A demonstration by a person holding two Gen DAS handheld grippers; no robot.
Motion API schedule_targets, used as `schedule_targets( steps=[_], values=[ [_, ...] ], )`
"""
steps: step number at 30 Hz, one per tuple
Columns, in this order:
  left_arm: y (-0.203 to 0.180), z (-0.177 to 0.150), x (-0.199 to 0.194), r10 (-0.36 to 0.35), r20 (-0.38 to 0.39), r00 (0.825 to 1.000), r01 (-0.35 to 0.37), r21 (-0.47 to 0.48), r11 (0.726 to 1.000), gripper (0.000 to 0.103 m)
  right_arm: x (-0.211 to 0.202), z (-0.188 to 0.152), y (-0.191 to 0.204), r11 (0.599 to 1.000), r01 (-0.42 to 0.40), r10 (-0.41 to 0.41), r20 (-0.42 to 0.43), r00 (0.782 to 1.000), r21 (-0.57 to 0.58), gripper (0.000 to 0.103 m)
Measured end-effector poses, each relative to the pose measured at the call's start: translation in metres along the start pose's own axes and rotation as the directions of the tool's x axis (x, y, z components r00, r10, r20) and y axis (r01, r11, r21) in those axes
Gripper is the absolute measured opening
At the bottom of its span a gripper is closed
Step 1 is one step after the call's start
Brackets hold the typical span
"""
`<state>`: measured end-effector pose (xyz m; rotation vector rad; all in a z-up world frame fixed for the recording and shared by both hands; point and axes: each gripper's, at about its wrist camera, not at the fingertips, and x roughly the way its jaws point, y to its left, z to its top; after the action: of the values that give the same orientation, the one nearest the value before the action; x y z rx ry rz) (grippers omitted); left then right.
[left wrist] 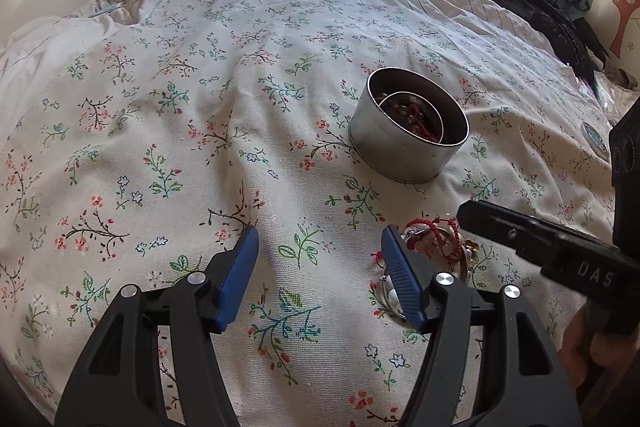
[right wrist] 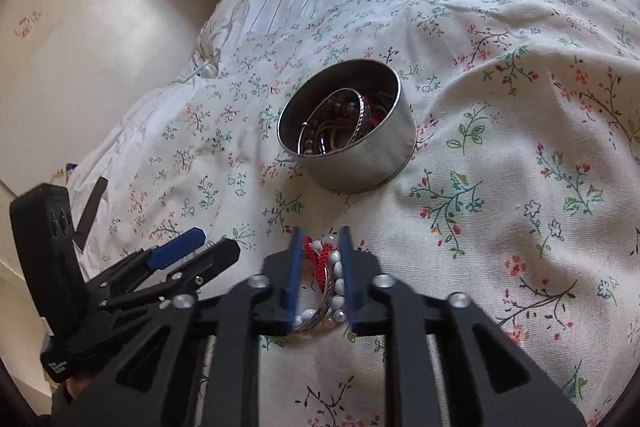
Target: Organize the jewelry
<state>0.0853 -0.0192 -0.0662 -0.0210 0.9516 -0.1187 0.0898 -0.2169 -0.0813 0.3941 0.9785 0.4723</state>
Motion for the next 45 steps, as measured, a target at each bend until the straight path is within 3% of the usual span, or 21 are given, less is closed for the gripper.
schedule_targets(
  steps=[3, 4, 6, 14, 18, 21, 25, 30, 33, 39, 41, 43, 45],
  values=[
    [0.002, 0.0, 0.0, -0.002, 0.0, 1.0, 0.002, -0.008, 1.0, 0.061, 0.015, -0.002, 0.01, 0.996, 0.05, -0.053, -0.037, 0.998, -0.069, 0.032],
    [0.001, 0.0, 0.0, -0.001, 0.0, 1.0, 0.001, -0.005, 1.0, 0.061, 0.018, -0.003, 0.011, 0.994, 0.064, -0.068, -0.043, 0.997, -0.087, 0.02],
    [0.0, 0.0, 0.0, 0.0, -0.002, 1.0, 0.0, 0.003, 1.0, 0.061, 0.015, -0.004, 0.01, 0.995, 0.057, -0.06, -0.033, 0.998, -0.083, 0.011],
    [-0.005, -0.002, 0.001, -0.031, -0.015, 0.999, 0.031, 0.024, 0.999, 0.061, -0.027, -0.005, -0.016, 0.994, -0.085, 0.078, 0.097, 0.992, 0.072, 0.011],
    [-0.009, -0.003, -0.001, -0.033, -0.006, 0.999, 0.033, 0.039, 0.999, 0.063, -0.032, -0.004, -0.024, 0.989, -0.1, 0.088, 0.117, 0.989, 0.108, 0.011],
    [-0.009, -0.003, -0.002, -0.072, -0.009, 0.997, 0.073, 0.039, 0.997, 0.065, -0.036, -0.003, -0.027, 0.989, -0.089, 0.073, 0.131, 0.989, 0.12, 0.011],
    [-0.025, -0.006, -0.001, -0.115, -0.025, 0.993, 0.117, 0.11, 0.987, 0.069, -0.045, -0.007, -0.032, 0.988, -0.056, 0.035, 0.147, 0.988, 0.144, 0.011],
    [-0.038, -0.01, 0.007, -0.1, -0.069, 0.993, 0.11, 0.164, 0.98, 0.07, -0.048, -0.014, -0.044, 0.984, 0.033, -0.055, 0.119, 0.991, 0.175, 0.011],
    [-0.036, -0.009, 0.006, -0.133, -0.07, 0.989, 0.142, 0.15, 0.978, 0.07, -0.043, -0.016, -0.051, 0.979, 0.052, -0.071, 0.09, 0.993, 0.199, 0.011],
    [-0.059, -0.015, 0.006, -0.133, -0.081, 0.988, 0.15, 0.256, 0.955, 0.077, -0.038, -0.018, -0.054, 0.976, 0.072, -0.087, 0.065, 0.994, 0.207, 0.012],
    [-0.065, -0.017, 0.01, -0.116, -0.09, 0.989, 0.137, 0.28, 0.95, 0.078, -0.037, -0.018, -0.056, 0.974, 0.083, -0.097, 0.055, 0.994, 0.212, 0.016],
    [-0.066, -0.018, 0.016, -0.091, -0.107, 0.99, 0.118, 0.281, 0.952, 0.078, -0.037, -0.018, -0.056, 0.973, 0.096, -0.11, 0.056, 0.992, 0.209, 0.029],
    [-0.062, -0.017, 0.021, -0.098, -0.126, 0.987, 0.128, 0.259, 0.957, 0.075, -0.036, -0.018, -0.055, 0.974, 0.11, -0.123, 0.056, 0.991, 0.2, 0.029]
  ],
)
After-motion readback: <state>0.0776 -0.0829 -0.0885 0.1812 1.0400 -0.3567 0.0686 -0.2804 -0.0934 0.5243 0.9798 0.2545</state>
